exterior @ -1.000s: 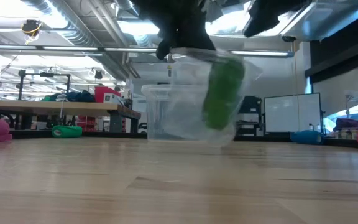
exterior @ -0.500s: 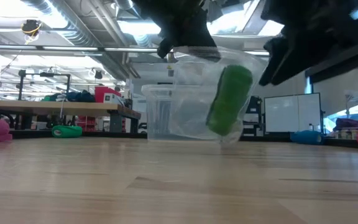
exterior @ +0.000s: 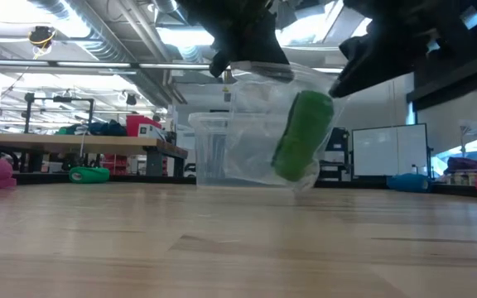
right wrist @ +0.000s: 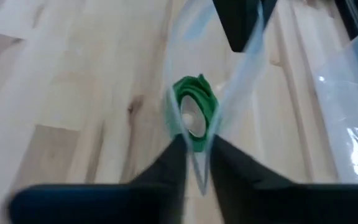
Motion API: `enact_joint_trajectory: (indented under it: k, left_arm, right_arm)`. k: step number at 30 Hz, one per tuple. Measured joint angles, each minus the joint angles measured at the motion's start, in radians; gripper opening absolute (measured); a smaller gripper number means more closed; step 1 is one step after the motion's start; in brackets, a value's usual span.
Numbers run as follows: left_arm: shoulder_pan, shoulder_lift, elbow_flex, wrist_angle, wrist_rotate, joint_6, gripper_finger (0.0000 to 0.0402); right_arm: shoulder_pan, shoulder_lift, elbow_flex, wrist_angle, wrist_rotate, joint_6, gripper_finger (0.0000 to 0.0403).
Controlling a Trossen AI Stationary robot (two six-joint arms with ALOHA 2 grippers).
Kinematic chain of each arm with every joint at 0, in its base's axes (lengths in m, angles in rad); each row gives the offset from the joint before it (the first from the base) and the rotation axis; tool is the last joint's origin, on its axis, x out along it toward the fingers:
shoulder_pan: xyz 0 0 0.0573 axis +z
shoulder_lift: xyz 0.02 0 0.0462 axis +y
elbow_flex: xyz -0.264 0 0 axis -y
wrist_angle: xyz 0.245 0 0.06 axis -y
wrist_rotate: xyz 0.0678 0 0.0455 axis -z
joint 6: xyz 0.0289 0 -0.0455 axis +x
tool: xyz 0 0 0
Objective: Roll bandage
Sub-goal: Close the transparent zip bag
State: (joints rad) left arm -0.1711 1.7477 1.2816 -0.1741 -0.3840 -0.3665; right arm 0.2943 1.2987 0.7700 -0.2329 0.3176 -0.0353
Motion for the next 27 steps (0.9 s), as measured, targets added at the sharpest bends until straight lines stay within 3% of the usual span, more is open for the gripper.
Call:
enact_joint_trajectory:
  k: [2, 4, 8, 14, 27]
  left_arm:
    - [0.0, 0.0, 0.0, 0.0, 0.0, 0.0, 0.0003]
    - [0.0, 0.0, 0.0, -0.001, 0.0, 0.0, 0.0003]
    - [-0.011, 0.005, 0.0, -0.007, 0.008, 0.031, 0.0003]
    - [-0.034, 0.008, 0.0, -0.024, 0.015, 0.065, 0.0003]
    - [-0.04, 0.008, 0.024, -0.028, 0.038, 0.111, 0.0007]
  right_arm:
    - [0.0, 0.0, 0.0, -0.008, 0.027, -0.001, 0.003]
    - [0.0, 0.0, 0.0, -0.011, 0.061, 0.0, 0.0013]
    - [0.001, -0.002, 0.097, -0.13, 0.072, 0.028, 0.0018]
    - [0.0, -0.005, 0.295, -0.328, -0.006, 0.106, 0.0013]
    - [0.001, -0.005, 0.209, -0.367, -0.041, 0.193, 0.0006]
